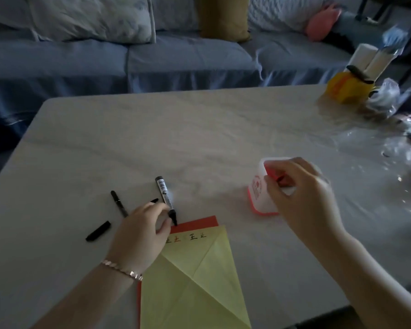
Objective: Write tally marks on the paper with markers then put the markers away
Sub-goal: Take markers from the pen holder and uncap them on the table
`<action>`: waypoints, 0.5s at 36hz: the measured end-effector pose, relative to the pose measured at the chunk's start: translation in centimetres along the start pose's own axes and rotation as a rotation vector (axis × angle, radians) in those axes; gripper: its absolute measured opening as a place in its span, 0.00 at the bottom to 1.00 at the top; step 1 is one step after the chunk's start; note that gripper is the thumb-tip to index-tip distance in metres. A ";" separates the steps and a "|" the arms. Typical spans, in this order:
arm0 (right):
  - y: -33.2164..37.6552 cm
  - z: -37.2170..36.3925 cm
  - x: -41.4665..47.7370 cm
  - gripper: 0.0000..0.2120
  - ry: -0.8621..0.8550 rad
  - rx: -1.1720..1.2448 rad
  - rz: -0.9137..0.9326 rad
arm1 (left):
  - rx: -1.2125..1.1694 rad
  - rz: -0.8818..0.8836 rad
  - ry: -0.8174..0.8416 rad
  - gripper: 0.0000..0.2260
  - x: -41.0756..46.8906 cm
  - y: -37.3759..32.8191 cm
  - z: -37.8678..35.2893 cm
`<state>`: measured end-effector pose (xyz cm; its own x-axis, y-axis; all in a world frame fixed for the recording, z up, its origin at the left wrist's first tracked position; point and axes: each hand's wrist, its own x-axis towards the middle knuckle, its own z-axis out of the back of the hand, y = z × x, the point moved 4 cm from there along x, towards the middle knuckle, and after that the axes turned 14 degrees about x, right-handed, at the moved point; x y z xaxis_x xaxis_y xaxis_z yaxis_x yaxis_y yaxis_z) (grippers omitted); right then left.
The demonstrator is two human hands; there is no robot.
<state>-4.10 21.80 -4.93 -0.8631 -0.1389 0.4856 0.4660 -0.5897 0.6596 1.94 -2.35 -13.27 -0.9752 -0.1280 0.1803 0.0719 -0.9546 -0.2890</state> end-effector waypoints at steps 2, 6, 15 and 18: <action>-1.1 1.8 0.3 0.09 -0.030 -0.155 -0.014 | -0.022 0.014 0.025 0.06 -0.4 -0.4 0.1; -3.7 2.2 0.4 0.08 0.071 -0.243 -0.110 | -0.087 0.071 0.062 0.05 -0.7 -0.4 0.2; -4.1 0.9 0.1 0.04 -0.027 -0.085 -0.095 | -0.133 0.067 0.041 0.06 -1.4 -0.8 1.6; -2.6 1.4 0.1 0.07 -0.110 -0.051 0.029 | -0.137 0.044 0.027 0.06 -1.4 -1.2 1.7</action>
<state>-5.14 24.45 -5.82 -0.8215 -0.0697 0.5660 0.4773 -0.6270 0.6157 3.60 -1.49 -11.63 -0.9772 -0.1597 0.1403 0.0868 -0.9023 -0.4222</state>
